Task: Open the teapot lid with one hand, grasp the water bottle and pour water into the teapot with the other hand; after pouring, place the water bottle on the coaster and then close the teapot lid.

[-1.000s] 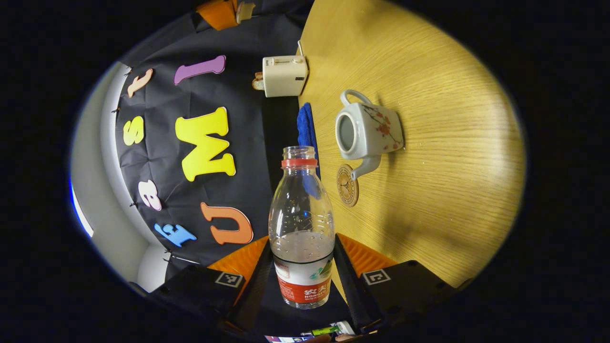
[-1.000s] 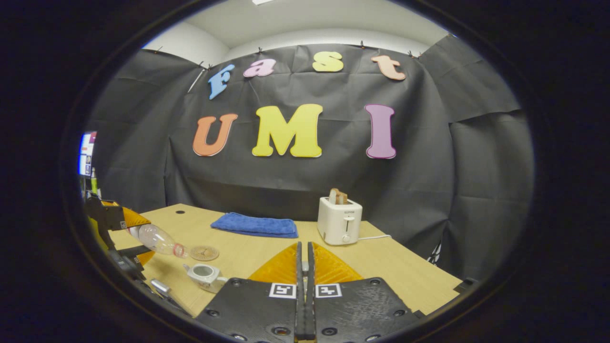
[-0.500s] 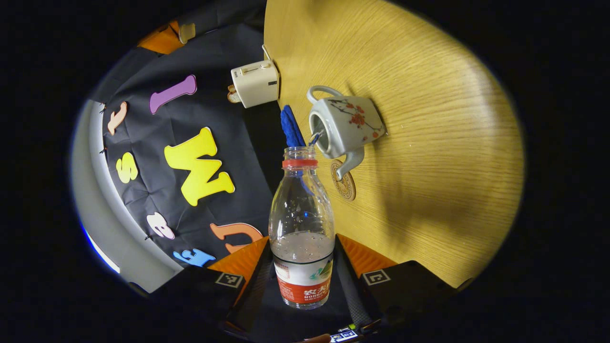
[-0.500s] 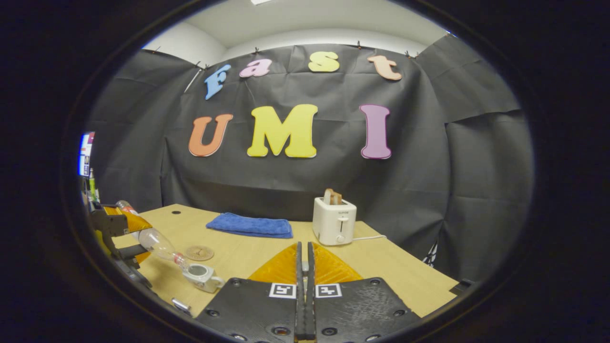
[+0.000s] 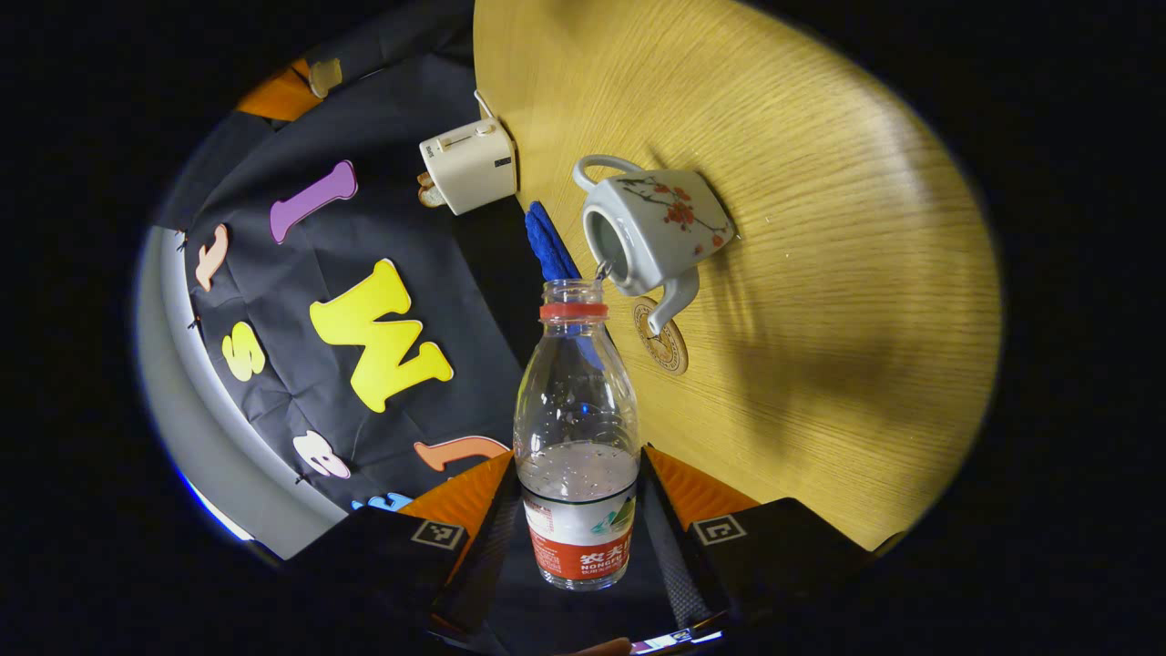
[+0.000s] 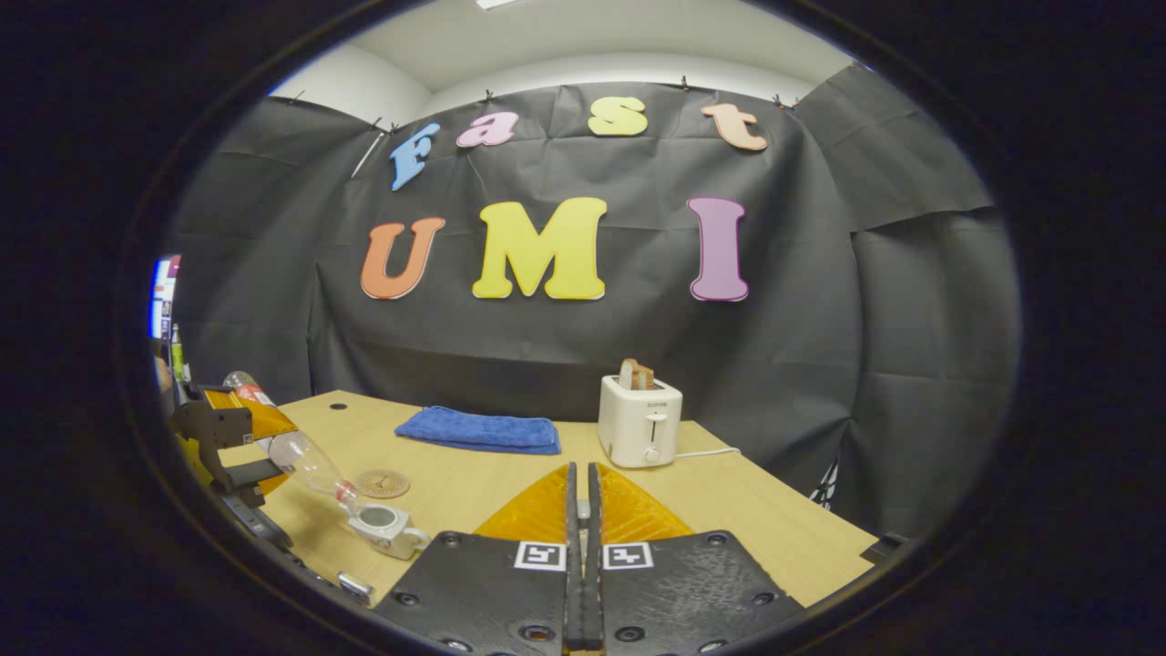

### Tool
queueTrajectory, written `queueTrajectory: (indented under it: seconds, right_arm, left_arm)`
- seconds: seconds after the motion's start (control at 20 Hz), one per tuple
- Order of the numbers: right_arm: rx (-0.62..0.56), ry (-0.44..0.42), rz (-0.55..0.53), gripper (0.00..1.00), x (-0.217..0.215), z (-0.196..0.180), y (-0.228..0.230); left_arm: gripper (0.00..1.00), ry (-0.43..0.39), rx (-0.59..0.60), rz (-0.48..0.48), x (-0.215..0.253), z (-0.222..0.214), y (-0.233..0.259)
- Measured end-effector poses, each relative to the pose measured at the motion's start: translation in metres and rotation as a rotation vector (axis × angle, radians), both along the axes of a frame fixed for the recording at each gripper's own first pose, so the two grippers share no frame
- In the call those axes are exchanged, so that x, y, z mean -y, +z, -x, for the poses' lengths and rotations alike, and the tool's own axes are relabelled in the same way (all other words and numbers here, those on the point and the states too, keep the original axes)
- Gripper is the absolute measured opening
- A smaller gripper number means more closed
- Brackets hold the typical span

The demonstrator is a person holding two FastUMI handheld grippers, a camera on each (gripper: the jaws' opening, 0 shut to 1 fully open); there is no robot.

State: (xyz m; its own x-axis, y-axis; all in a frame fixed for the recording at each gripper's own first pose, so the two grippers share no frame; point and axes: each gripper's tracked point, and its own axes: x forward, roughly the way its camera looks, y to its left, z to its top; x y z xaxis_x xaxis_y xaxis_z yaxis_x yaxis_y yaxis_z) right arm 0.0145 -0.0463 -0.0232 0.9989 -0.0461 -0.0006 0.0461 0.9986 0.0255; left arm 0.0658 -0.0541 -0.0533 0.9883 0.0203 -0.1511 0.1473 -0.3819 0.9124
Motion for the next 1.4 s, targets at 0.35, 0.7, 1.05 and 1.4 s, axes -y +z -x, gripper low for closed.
queueTrajectory:
  seconds: [0.35, 0.7, 1.05, 1.4]
  right_arm:
    - [0.001, -0.009, 0.004, 0.00, 0.003, 0.000, 0.000]
    - [0.001, -0.014, -0.012, 0.00, 0.008, 0.000, 0.001]
    - [0.003, -0.021, -0.026, 0.00, 0.013, 0.001, 0.003]
    - [-0.006, -0.032, -0.023, 0.00, 0.017, -0.001, -0.001]
  left_arm:
    - [0.76, -0.011, 0.003, -0.065, 0.012, -0.003, 0.003]
    - [0.76, 0.003, 0.014, -0.175, 0.016, -0.007, 0.013]
    - [0.76, 0.007, 0.006, -0.212, 0.017, -0.007, 0.015]
    - [0.76, 0.002, 0.011, -0.188, 0.019, -0.009, 0.014]
